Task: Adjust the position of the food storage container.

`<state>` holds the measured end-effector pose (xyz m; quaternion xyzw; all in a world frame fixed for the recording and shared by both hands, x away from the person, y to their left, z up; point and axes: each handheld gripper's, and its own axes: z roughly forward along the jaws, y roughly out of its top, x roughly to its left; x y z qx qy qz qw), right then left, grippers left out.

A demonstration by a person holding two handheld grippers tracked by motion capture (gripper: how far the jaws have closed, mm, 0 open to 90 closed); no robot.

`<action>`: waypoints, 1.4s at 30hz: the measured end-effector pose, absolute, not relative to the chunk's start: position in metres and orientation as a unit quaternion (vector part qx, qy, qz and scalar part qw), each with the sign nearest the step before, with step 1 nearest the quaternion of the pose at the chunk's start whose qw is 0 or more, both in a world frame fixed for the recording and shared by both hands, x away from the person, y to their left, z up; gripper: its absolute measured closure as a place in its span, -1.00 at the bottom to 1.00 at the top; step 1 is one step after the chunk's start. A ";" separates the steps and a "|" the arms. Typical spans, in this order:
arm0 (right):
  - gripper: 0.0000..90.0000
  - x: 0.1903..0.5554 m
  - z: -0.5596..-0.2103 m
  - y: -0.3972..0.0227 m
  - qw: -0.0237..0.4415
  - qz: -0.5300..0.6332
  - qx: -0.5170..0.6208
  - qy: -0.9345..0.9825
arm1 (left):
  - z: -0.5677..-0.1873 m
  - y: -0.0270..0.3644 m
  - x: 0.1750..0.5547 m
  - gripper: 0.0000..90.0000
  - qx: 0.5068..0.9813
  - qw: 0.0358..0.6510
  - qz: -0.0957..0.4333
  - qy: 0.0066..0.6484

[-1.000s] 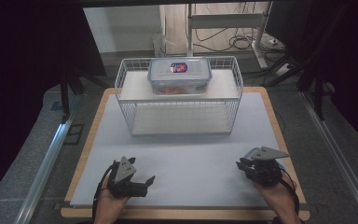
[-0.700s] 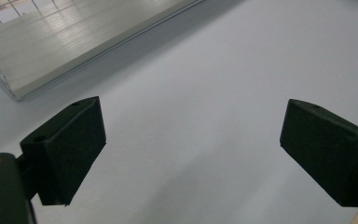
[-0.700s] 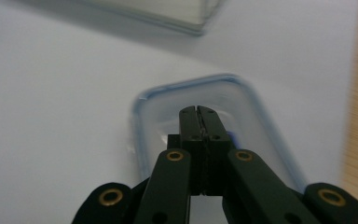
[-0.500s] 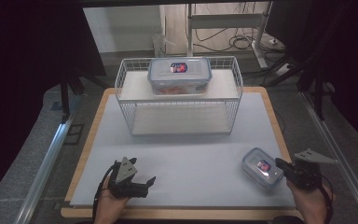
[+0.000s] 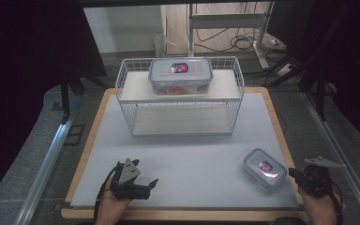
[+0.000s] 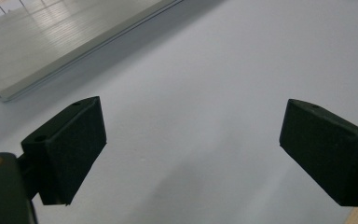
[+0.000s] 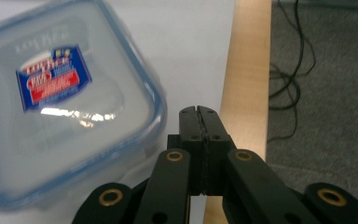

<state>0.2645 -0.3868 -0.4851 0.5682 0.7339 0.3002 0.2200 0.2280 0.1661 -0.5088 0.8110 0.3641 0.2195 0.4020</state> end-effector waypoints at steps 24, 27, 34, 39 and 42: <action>0.99 0.308 -0.498 -0.337 0.166 0.304 0.537 0.769 | -0.512 0.160 0.232 -0.84 0.817 0.400 0.206 0.361; 0.99 0.318 -0.499 -0.324 0.163 0.305 0.524 0.778 | -0.513 0.160 0.233 -0.84 0.817 0.399 0.205 0.361; 0.99 0.340 -0.500 -0.289 0.147 0.308 0.498 0.797 | -0.513 0.161 0.235 -0.85 0.813 0.402 0.193 0.374; 0.99 0.349 -0.501 -0.258 0.132 0.313 0.475 0.811 | -0.513 0.162 0.236 -0.85 0.814 0.402 0.190 0.375; 0.99 0.353 -0.503 -0.240 0.120 0.316 0.458 0.822 | -0.514 0.161 0.236 -0.84 0.814 0.402 0.188 0.374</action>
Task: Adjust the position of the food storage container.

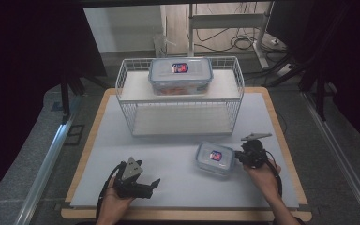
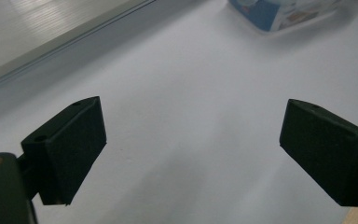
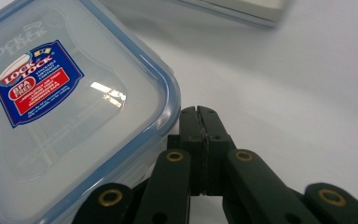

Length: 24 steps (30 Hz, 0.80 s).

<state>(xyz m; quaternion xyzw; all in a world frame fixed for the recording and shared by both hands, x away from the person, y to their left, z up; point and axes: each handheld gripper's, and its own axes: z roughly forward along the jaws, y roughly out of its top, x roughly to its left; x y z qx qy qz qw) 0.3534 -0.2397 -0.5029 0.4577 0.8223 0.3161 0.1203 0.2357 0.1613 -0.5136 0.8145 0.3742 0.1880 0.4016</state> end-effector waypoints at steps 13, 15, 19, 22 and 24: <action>0.99 0.347 -0.500 -0.223 0.109 0.324 0.433 0.834 | -0.513 0.164 0.234 -0.84 0.814 0.403 0.187 0.375; 0.99 0.341 -0.498 -0.229 0.095 0.335 0.435 0.830 | -0.513 0.164 0.235 -0.84 0.814 0.402 0.187 0.376; 0.99 0.337 -0.498 -0.229 0.089 0.340 0.431 0.831 | -0.514 0.162 0.236 -0.84 0.815 0.400 0.185 0.375; 0.99 0.342 -0.499 -0.220 0.093 0.331 0.428 0.836 | -0.515 0.162 0.237 -0.84 0.816 0.399 0.185 0.375; 0.99 0.346 -0.501 -0.213 0.098 0.325 0.425 0.839 | -0.515 0.162 0.238 -0.84 0.816 0.398 0.184 0.377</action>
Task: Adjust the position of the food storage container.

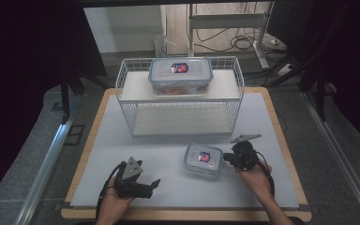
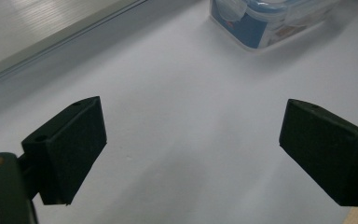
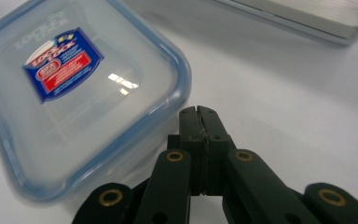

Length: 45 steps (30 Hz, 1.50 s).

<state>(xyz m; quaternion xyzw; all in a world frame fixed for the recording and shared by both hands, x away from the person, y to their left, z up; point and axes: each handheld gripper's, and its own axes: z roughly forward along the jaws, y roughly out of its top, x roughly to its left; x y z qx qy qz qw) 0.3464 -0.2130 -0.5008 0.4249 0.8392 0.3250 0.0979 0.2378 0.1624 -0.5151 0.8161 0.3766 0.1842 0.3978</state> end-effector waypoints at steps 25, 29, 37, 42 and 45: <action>0.99 0.358 -0.511 -0.157 0.091 0.325 0.380 0.861 | -0.517 0.170 0.249 -0.82 0.808 0.397 0.165 0.404; 0.98 0.354 -0.506 -0.170 0.113 0.325 0.375 0.861 | -0.516 0.172 0.247 -0.81 0.806 0.398 0.168 0.404; 0.56 0.326 -0.488 -0.204 0.147 0.349 0.346 0.858 | -0.515 0.178 0.244 -0.81 0.809 0.395 0.189 0.393; 0.22 0.316 -0.486 -0.208 0.159 0.359 0.324 0.861 | -0.515 0.180 0.243 -0.83 0.802 0.408 0.192 0.391; 0.01 0.310 -0.489 -0.208 0.166 0.357 0.312 0.865 | -0.516 0.181 0.243 -0.85 0.804 0.409 0.192 0.387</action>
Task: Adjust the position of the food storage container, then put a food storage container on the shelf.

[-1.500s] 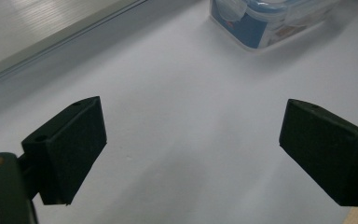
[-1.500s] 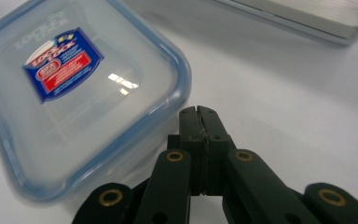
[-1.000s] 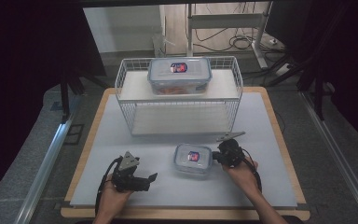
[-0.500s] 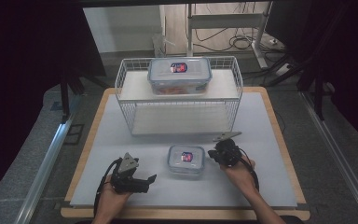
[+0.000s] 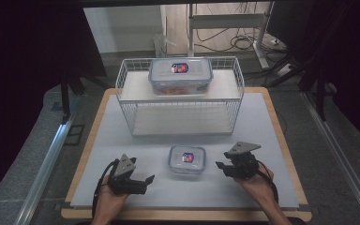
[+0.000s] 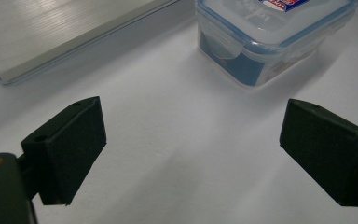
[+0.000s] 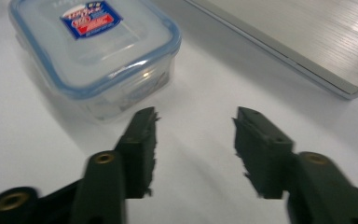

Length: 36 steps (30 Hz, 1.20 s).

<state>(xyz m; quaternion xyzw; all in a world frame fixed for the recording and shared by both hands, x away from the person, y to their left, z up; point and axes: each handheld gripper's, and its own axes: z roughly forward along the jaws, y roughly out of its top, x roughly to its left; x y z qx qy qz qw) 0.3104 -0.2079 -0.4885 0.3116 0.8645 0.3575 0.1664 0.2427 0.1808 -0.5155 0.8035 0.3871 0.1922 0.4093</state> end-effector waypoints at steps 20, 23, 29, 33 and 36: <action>-0.80 0.315 -0.503 -0.228 0.142 0.366 0.325 0.860 | -0.519 0.177 0.245 -0.87 0.812 0.390 0.196 0.388; -0.85 0.315 -0.504 -0.227 0.146 0.362 0.318 0.864 | -0.518 0.175 0.247 -0.90 0.815 0.384 0.173 0.398; -0.96 0.316 -0.503 -0.225 0.140 0.370 0.306 0.866 | -0.516 0.171 0.250 -0.97 0.822 0.371 0.156 0.403; -0.97 0.318 -0.503 -0.222 0.123 0.370 0.304 0.869 | -0.511 0.169 0.254 -0.99 0.823 0.373 0.152 0.400; -0.96 0.319 -0.501 -0.219 0.113 0.376 0.310 0.866 | -0.507 0.169 0.262 -0.93 0.822 0.387 0.129 0.398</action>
